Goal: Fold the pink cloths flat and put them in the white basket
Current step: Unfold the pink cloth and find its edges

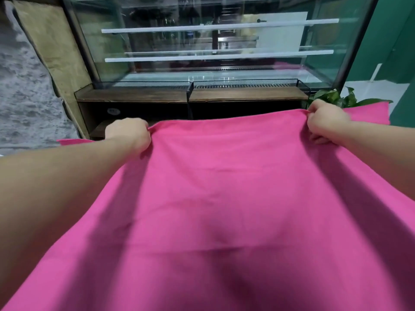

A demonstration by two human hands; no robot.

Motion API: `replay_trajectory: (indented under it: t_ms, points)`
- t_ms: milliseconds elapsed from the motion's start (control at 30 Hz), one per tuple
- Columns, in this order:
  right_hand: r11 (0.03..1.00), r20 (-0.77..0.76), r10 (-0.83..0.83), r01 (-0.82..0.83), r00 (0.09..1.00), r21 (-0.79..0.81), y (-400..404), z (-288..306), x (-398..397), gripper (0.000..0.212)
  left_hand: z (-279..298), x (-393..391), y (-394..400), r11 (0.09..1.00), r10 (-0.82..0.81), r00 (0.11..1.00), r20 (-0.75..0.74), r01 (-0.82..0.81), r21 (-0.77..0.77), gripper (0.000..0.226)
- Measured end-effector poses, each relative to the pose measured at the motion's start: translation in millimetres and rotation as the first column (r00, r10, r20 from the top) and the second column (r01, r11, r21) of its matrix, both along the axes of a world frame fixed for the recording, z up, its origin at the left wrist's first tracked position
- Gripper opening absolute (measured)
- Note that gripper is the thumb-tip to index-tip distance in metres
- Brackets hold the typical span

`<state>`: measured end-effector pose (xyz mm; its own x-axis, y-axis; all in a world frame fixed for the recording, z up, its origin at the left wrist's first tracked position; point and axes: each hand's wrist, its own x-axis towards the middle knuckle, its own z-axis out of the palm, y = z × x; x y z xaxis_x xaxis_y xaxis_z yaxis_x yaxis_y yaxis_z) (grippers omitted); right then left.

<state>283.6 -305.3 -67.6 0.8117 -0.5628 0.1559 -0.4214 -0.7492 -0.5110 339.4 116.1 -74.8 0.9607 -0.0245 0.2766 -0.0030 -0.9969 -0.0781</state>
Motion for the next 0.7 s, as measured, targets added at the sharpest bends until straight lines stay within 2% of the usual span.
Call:
replay_trajectory:
  t_ms: [100, 167, 267, 333, 400, 467, 567, 700]
  points:
    - [0.984, 0.102, 0.107, -0.090, 0.989, -0.154, 5.0, -6.0, 18.8, 0.022, 1.9, 16.3, -2.5, 0.993, 0.057, 0.997, 0.047, -0.052, -0.104, 0.019]
    - [0.978, 0.114, 0.175, -0.159, 0.978, -0.137, 10.8, -8.8, 30.0, 0.023, -1.4, 28.5, -2.1, 0.969, 0.103, 0.994, 0.047, -0.090, -0.231, 0.021]
    - [0.977, 0.042, 0.201, -0.197, 0.979, -0.088, 16.0, -20.7, 44.9, 0.024, -14.7, 36.9, -9.6, 0.917, 0.099, 0.995, 0.030, -0.079, -0.391, 0.046]
    - [0.971, -0.056, 0.225, -0.229, 0.973, -0.067, 18.9, -33.6, 48.0, 0.042, -32.4, 36.7, -13.9, 0.896, 0.060, 0.993, -0.106, -0.100, -0.432, 0.069]
    - [0.959, -0.142, 0.254, -0.268, 0.957, -0.094, 21.2, -46.5, 44.9, 0.057, -55.8, 35.3, -11.5, 0.909, 0.029, 0.974, -0.225, -0.120, -0.399, 0.067]
    - [0.945, -0.184, 0.277, -0.302, 0.943, -0.125, 20.6, -57.7, 40.1, 0.054, -73.8, 27.0, -4.9, 0.948, 0.023, 0.960, -0.278, -0.109, -0.299, 0.052]
    - [0.948, -0.251, 0.265, -0.299, 0.931, -0.108, 15.2, -67.5, 26.8, 0.044, -86.2, 8.8, 5.6, 0.970, 0.012, 0.960, -0.278, -0.078, -0.229, 0.046]
    - [0.957, -0.348, 0.179, -0.244, 0.920, -0.153, 6.4, -67.5, -9.0, 0.046, -97.0, -15.6, 28.5, 0.976, -0.004, 0.963, -0.268, -0.055, -0.212, 0.047]
